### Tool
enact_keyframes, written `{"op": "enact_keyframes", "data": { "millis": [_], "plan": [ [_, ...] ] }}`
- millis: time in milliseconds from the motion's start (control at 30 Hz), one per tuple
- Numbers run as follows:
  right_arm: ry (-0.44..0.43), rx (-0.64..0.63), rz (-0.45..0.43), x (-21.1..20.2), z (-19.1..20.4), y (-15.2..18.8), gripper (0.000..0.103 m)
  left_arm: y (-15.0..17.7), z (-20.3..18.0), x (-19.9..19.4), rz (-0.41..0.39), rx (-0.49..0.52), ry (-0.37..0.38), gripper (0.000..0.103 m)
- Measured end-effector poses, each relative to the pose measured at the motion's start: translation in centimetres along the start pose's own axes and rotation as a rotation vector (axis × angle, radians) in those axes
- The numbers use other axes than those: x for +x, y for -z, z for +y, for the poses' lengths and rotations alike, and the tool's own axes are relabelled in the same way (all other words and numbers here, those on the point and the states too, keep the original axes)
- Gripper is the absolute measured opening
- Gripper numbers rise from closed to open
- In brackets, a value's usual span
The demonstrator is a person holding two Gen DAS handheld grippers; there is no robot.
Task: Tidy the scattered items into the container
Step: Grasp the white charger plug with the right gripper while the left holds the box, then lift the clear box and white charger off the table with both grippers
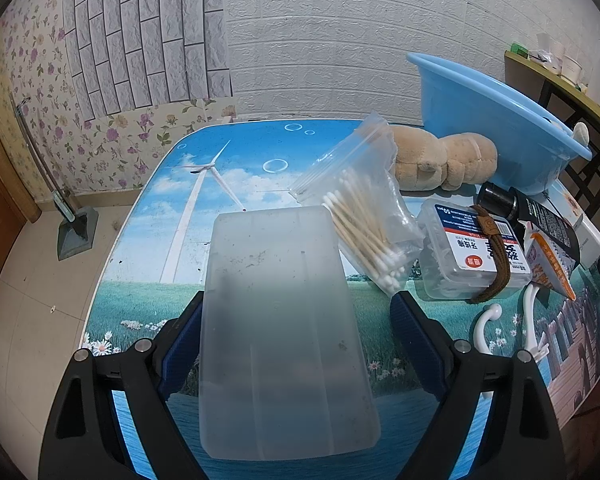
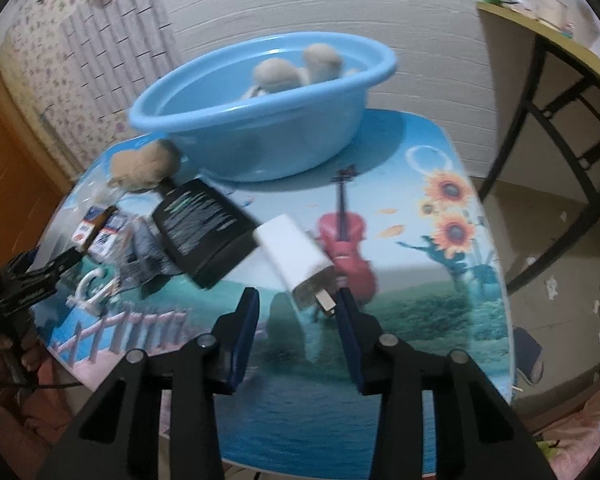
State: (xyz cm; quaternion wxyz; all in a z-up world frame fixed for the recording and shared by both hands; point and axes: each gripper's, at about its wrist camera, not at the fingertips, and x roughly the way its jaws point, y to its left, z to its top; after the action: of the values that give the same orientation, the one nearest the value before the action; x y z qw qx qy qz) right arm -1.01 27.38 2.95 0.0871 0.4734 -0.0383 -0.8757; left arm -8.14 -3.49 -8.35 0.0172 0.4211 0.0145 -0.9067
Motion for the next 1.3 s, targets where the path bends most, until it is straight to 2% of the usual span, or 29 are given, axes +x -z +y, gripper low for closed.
{"op": "enact_keyframes", "data": {
  "millis": [200,433,500,567,867,933,1100,1300],
  "plan": [
    [0.050,-0.021,-0.022,0.0,0.4,-0.1,0.039,0.0,0.0,0.0,0.000,0.000,0.000,0.088],
    [0.054,-0.002,-0.051,0.2,-0.1,-0.6,0.039,0.0,0.0,0.0,-0.002,-0.001,0.003,0.088],
    [0.054,-0.010,-0.055,0.3,0.0,-0.6,0.037,0.0,-0.1,0.1,-0.003,-0.001,0.004,0.088],
    [0.054,-0.014,-0.050,0.4,0.1,-0.6,0.030,0.0,-0.1,0.1,-0.002,0.000,0.003,0.088],
    [0.074,-0.006,-0.061,0.2,-0.4,-0.4,0.029,0.0,0.0,0.0,-0.002,-0.001,0.006,0.087],
    [0.082,0.001,-0.062,0.1,-0.7,-0.4,0.029,0.0,-0.1,0.0,0.000,-0.005,0.010,0.085],
    [0.091,-0.003,-0.061,0.1,-0.6,-0.4,0.029,-0.2,0.4,-0.3,-0.004,-0.036,0.033,0.067],
    [0.094,0.007,-0.058,0.4,-0.5,-0.5,0.030,-0.2,0.6,-0.3,-0.007,-0.053,0.047,0.064]
  ]
}}
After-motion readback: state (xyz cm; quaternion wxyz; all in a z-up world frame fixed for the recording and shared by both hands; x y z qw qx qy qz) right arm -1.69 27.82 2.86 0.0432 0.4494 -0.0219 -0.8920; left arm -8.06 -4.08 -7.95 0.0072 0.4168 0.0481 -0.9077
